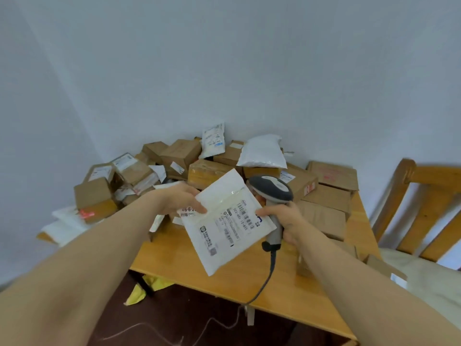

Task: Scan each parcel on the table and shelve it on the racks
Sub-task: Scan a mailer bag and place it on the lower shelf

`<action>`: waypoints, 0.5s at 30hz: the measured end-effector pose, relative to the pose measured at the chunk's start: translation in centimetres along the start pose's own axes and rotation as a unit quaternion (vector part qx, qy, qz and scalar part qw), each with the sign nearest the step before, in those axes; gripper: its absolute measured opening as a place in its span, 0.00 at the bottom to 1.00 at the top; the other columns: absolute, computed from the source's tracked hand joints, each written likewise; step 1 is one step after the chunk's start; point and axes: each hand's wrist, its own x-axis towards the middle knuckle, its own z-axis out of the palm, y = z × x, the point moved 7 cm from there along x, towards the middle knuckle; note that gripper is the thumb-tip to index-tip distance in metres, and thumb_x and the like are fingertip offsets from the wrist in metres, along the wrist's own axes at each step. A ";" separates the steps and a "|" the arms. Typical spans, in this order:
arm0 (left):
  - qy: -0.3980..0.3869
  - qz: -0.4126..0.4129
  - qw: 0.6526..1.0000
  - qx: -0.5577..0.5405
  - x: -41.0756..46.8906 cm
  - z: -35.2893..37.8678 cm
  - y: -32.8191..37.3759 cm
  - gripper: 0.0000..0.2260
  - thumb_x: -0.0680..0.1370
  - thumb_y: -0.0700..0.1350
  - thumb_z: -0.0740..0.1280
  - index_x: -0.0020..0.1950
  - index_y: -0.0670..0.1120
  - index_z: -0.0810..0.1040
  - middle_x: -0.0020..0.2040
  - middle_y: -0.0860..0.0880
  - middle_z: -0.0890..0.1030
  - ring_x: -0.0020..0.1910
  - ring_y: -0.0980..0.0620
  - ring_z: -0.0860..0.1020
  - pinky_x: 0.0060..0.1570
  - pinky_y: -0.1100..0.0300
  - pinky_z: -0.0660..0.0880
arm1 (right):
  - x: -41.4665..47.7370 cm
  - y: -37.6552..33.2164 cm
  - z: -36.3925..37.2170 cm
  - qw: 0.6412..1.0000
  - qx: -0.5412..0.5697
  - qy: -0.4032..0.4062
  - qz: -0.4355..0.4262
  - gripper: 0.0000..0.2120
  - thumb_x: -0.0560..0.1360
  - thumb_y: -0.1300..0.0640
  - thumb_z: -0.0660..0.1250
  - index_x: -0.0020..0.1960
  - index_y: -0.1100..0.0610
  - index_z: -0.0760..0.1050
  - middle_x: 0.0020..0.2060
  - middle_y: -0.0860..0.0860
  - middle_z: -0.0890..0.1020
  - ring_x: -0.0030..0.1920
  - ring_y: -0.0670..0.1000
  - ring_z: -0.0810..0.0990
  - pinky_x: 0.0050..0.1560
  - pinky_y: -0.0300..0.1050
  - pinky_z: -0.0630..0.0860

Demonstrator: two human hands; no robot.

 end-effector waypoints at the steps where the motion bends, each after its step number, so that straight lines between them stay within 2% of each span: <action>1: 0.018 0.005 1.000 -0.006 -0.1 -0.8 -0.8 0.14 0.73 0.40 0.73 0.58 0.45 0.80 0.51 0.49 0.84 0.55 0.48 0.81 0.61 0.50 0.75 | 0.2 -0.2 0.7 1.000 -0.004 0.003 -0.010 0.15 0.67 0.72 0.73 0.49 0.59 0.76 0.42 0.57 0.84 0.43 0.58 0.83 0.46 0.56 0.80; 4: 0.126 0.002 0.987 -0.103 -0.9 -4.0 -3.7 0.12 0.75 0.40 0.72 0.58 0.48 0.77 0.54 0.47 0.82 0.56 0.46 0.78 0.60 0.48 0.75 | 0.3 -0.5 2.8 0.999 -0.021 0.016 -0.042 0.14 0.70 0.61 0.75 0.53 0.61 0.77 0.44 0.57 0.84 0.44 0.55 0.81 0.47 0.52 0.79; 6: 0.195 -0.011 0.962 -0.191 -1.5 -5.8 -5.6 0.15 0.77 0.39 0.69 0.64 0.45 0.75 0.58 0.44 0.79 0.57 0.44 0.78 0.57 0.47 0.76 | 0.0 -0.6 4.3 0.999 -0.017 0.005 -0.048 0.11 0.72 0.57 0.74 0.50 0.62 0.77 0.37 0.57 0.81 0.37 0.53 0.79 0.39 0.49 0.77; 8: 0.245 -0.011 0.935 -0.257 -2.1 -7.2 -7.0 0.19 0.78 0.36 0.67 0.69 0.42 0.72 0.61 0.41 0.78 0.57 0.41 0.78 0.55 0.46 0.77 | -0.5 -0.4 5.9 0.999 -0.019 -0.021 -0.032 0.08 0.73 0.57 0.73 0.47 0.60 0.76 0.31 0.55 0.78 0.30 0.51 0.75 0.33 0.45 0.75; 10: 0.276 -0.004 0.919 -0.283 -2.5 -8.3 -8.0 0.19 0.78 0.34 0.67 0.69 0.40 0.72 0.62 0.40 0.78 0.57 0.40 0.78 0.57 0.44 0.76 | -1.0 0.0 7.7 0.998 -0.038 -0.058 -0.008 0.06 0.73 0.59 0.72 0.44 0.60 0.75 0.28 0.53 0.76 0.26 0.50 0.72 0.29 0.41 0.72; 15: 0.325 -0.015 0.889 -0.323 -2.8 -9.8 -10.0 0.17 0.78 0.35 0.66 0.67 0.38 0.73 0.61 0.39 0.78 0.55 0.40 0.78 0.53 0.45 0.77 | -1.9 1.1 11.4 0.987 -0.103 -0.122 0.019 0.07 0.71 0.66 0.71 0.39 0.59 0.73 0.27 0.54 0.74 0.26 0.50 0.70 0.30 0.42 0.70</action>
